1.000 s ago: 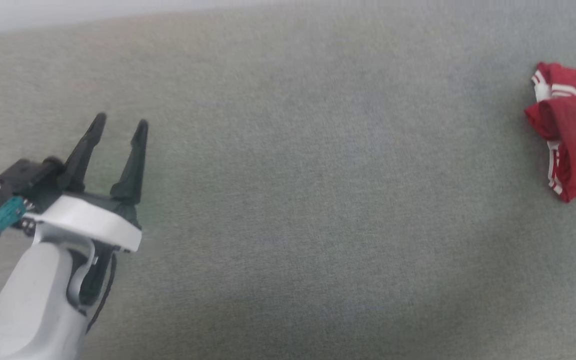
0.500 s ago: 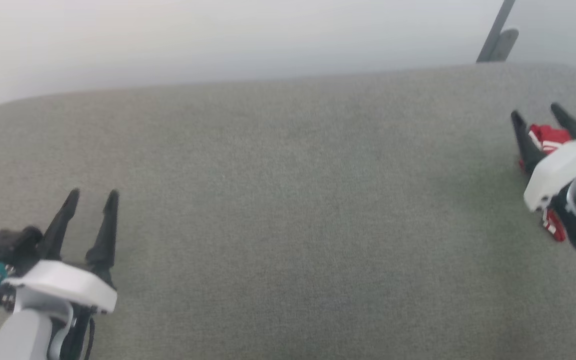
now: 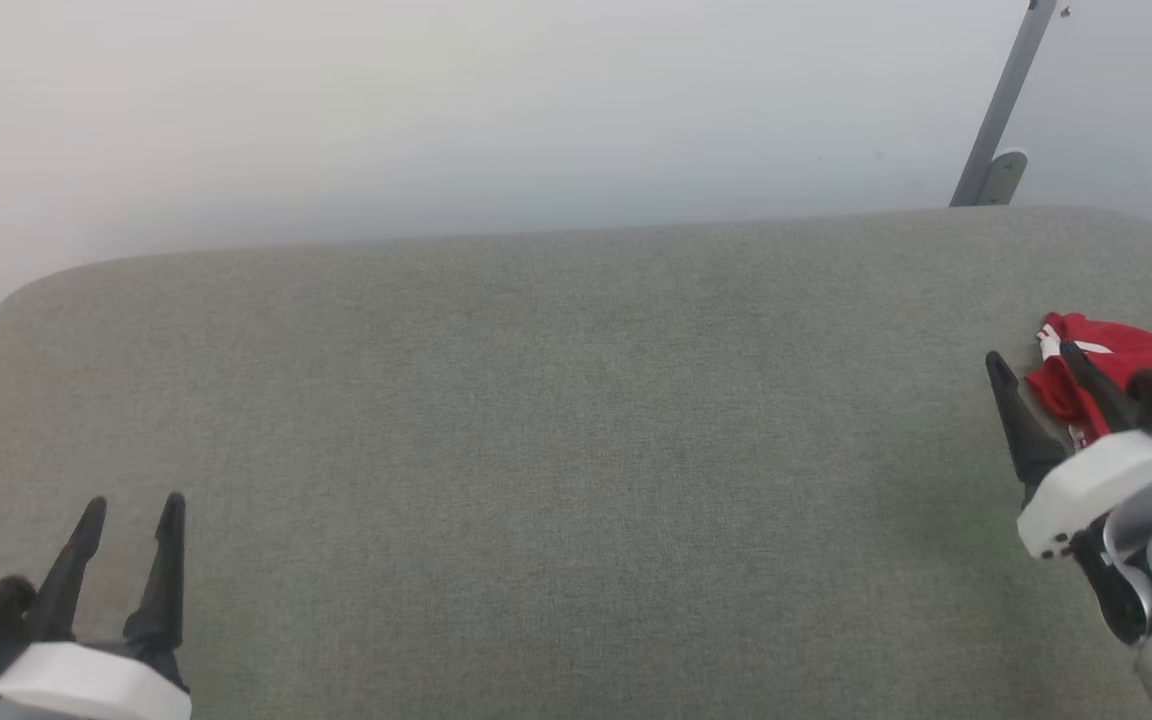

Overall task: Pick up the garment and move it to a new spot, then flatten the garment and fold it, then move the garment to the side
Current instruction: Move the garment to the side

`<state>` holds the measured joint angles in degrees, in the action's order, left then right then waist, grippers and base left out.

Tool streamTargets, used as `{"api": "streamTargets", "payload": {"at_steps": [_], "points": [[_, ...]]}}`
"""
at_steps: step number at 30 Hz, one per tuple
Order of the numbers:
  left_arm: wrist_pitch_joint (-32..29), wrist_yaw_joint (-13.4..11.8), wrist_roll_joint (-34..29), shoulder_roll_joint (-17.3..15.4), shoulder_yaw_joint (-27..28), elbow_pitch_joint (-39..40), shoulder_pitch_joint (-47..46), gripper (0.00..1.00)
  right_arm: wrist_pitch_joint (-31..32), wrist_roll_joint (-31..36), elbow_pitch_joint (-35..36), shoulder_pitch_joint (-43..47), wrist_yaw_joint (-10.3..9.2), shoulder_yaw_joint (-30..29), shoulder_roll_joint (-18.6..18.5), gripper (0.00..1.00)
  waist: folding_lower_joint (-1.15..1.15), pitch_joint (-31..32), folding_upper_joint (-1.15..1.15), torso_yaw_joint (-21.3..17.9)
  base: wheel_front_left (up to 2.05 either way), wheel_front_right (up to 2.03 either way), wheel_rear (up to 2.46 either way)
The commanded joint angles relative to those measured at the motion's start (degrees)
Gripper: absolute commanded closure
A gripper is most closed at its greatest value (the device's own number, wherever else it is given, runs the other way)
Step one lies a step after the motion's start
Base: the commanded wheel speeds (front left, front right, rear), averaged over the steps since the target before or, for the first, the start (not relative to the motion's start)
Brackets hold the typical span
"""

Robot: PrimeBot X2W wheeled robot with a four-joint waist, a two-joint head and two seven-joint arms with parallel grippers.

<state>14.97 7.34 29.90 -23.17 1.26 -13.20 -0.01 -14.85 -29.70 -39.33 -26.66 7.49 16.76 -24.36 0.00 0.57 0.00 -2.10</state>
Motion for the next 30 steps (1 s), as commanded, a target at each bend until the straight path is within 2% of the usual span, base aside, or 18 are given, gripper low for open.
{"api": "streamTargets", "payload": {"at_steps": [1,15,30], "points": [[0.24,0.14,-0.44,0.4,0.65,0.2,1.0,0.0,-0.38,0.99,2.02,2.05,0.01,-1.51,0.5,0.0,0.0,0.15,0.0,0.08,0.0,0.0,0.0],[0.24,0.14,-1.34,2.8,5.99,2.86,7.21,0.0,-0.37,7.96,15.79,19.25,0.01,-16.22,7.21,0.0,0.0,0.86,0.0,1.0,0.0,0.0,0.0],[0.24,0.15,-2.12,2.84,4.96,3.18,7.68,0.0,-0.38,9.42,20.08,23.29,0.01,-19.28,9.06,0.0,0.0,1.05,0.0,1.7,0.0,0.0,0.0]]}}
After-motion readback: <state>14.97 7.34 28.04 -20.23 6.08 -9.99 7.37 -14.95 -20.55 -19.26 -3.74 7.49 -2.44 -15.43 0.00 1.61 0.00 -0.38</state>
